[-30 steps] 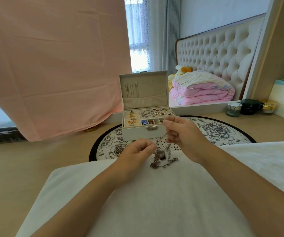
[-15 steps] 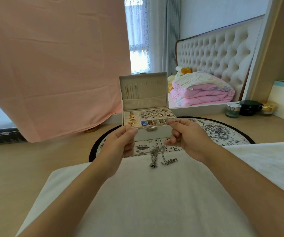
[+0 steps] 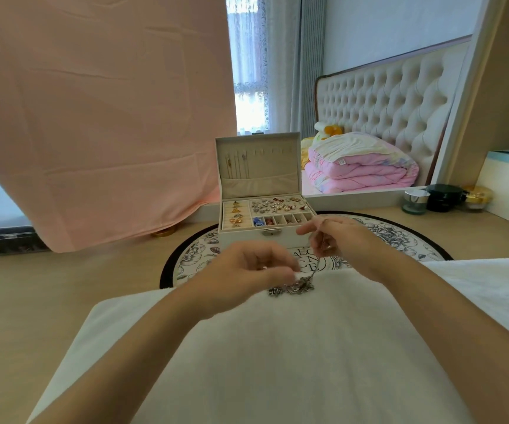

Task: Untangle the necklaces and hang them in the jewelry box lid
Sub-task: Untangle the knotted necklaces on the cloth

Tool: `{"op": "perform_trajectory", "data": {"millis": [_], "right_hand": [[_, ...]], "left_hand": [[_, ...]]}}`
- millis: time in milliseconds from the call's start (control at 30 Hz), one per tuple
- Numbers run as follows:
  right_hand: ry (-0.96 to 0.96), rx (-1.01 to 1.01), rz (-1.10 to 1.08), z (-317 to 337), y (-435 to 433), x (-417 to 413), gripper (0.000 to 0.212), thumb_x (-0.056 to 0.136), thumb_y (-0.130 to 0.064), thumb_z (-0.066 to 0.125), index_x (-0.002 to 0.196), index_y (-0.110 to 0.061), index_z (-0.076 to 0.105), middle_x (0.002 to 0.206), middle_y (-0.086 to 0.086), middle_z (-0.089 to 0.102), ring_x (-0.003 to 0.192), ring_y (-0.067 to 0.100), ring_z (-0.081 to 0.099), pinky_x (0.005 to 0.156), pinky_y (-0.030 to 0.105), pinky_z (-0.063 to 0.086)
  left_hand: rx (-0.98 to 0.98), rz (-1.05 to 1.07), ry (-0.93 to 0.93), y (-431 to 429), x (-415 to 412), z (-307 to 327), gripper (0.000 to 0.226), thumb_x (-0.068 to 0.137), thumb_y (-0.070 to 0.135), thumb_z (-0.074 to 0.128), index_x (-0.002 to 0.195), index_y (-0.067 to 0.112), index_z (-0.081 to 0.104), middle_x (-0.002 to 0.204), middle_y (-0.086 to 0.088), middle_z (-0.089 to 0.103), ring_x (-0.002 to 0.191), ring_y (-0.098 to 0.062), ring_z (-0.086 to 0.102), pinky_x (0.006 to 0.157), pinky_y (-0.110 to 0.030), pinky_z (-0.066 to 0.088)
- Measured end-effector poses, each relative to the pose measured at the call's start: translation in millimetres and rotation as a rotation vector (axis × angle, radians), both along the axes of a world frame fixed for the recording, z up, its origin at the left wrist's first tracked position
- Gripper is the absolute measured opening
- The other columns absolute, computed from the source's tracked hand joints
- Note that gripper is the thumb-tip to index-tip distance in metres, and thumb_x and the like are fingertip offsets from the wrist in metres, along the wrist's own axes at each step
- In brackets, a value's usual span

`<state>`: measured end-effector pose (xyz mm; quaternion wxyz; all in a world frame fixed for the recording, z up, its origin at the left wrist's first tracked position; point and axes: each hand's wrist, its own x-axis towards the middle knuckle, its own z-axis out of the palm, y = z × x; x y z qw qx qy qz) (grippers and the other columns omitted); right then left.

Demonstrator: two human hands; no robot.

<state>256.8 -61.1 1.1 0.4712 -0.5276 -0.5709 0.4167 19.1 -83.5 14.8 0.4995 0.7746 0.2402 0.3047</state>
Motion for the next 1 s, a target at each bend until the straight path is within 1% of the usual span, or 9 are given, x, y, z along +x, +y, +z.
{"op": "perform_trajectory", "data": {"millis": [133, 233, 400, 500, 633, 733, 833, 933, 1000], "right_hand": [[-0.201, -0.122, -0.131, -2, 6, 25, 0.04, 0.106, -0.037, 0.042, 0.098, -0.015, 0.075, 0.067, 0.0, 0.059, 0.055, 0.015, 0.047, 0.054, 0.027, 0.036], [-0.292, -0.163, -0.043, 0, 1, 50, 0.02, 0.103, -0.021, 0.054, 0.1, -0.016, 0.073, 0.063, -0.002, 0.052, 0.049, 0.011, 0.04, 0.048, 0.024, 0.03], [-0.798, -0.238, 0.032, 5, -6, 70, 0.053, 0.084, 0.006, 0.055, 0.102, -0.04, 0.075, 0.108, -0.01, 0.069, 0.091, 0.001, 0.061, 0.079, 0.021, 0.048], [-0.867, -0.164, 0.048, 10, -8, 56, 0.064, 0.082, 0.01, 0.043, 0.104, -0.041, 0.073, 0.1, -0.021, 0.063, 0.083, -0.008, 0.054, 0.069, 0.01, 0.042], [-0.775, -0.095, 0.158, 9, -3, 24, 0.017, 0.084, -0.016, 0.073, 0.088, -0.033, 0.072, 0.084, -0.016, 0.067, 0.072, -0.003, 0.059, 0.062, 0.012, 0.046], [-0.91, -0.197, 0.212, -1, 2, 12, 0.035, 0.065, -0.047, 0.09, 0.09, -0.033, 0.069, 0.091, -0.012, 0.069, 0.084, 0.007, 0.066, 0.075, 0.026, 0.056], [-0.905, -0.167, 0.164, -7, 3, 10, 0.028, 0.071, -0.042, 0.086, 0.09, -0.03, 0.07, 0.084, -0.009, 0.073, 0.079, 0.01, 0.07, 0.074, 0.028, 0.057], [-0.74, -0.112, 0.13, -13, 3, 11, 0.004, 0.089, -0.023, 0.071, 0.088, -0.021, 0.075, 0.063, -0.005, 0.07, 0.062, 0.014, 0.068, 0.064, 0.027, 0.057], [-0.56, -0.094, 0.147, -16, 4, 10, 0.011, 0.093, -0.018, 0.068, 0.094, -0.015, 0.078, 0.073, 0.004, 0.075, 0.068, 0.013, 0.067, 0.074, 0.03, 0.058]], "left_hand": [[0.186, -0.08, 0.316, 8, 36, 0, 0.04, 0.097, 0.011, 0.063, 0.13, 0.035, 0.064, 0.12, 0.015, 0.069, 0.112, 0.001, 0.061, 0.094, -0.017, 0.051], [0.322, 0.037, 0.454, 24, 46, -4, 0.037, 0.1, 0.014, 0.058, 0.124, 0.041, 0.066, 0.108, 0.029, 0.062, 0.101, 0.011, 0.058, 0.09, -0.016, 0.051], [0.37, 0.187, 0.579, 46, 44, -25, 0.027, 0.094, 0.026, 0.068, 0.12, 0.031, 0.064, 0.111, 0.018, 0.061, 0.103, -0.004, 0.059, 0.089, -0.021, 0.051], [0.417, 0.153, 0.694, 52, 42, -38, 0.037, 0.086, 0.048, 0.072, 0.121, 0.035, 0.066, 0.114, 0.017, 0.059, 0.103, -0.002, 0.056, 0.092, -0.024, 0.049], [0.564, 0.195, 0.577, 55, 42, -45, 0.011, 0.09, 0.034, 0.072, 0.1, 0.03, 0.076, 0.097, 0.015, 0.064, 0.089, -0.001, 0.059, 0.085, -0.025, 0.051], [0.554, 0.252, 0.512, 54, 40, -49, 0.009, 0.095, 0.024, 0.064, 0.092, 0.031, 0.069, 0.089, 0.015, 0.066, 0.082, 0.0, 0.059, 0.077, -0.02, 0.049], [0.286, 0.329, 0.326, 55, 34, -55, 0.016, 0.101, 0.018, 0.054, 0.091, 0.029, 0.06, 0.079, 0.008, 0.067, 0.07, -0.002, 0.06, 0.069, -0.021, 0.048], [-0.015, 0.358, 0.059, 56, 30, -55, 0.018, 0.103, 0.004, 0.046, 0.093, 0.013, 0.058, 0.074, -0.003, 0.066, 0.073, -0.019, 0.065, 0.079, -0.034, 0.055], [-0.156, 0.365, -0.074, 55, 31, -48, 0.022, 0.101, -0.002, 0.041, 0.088, 0.008, 0.056, 0.065, -0.004, 0.053, 0.061, -0.017, 0.054, 0.067, -0.031, 0.057]]}}
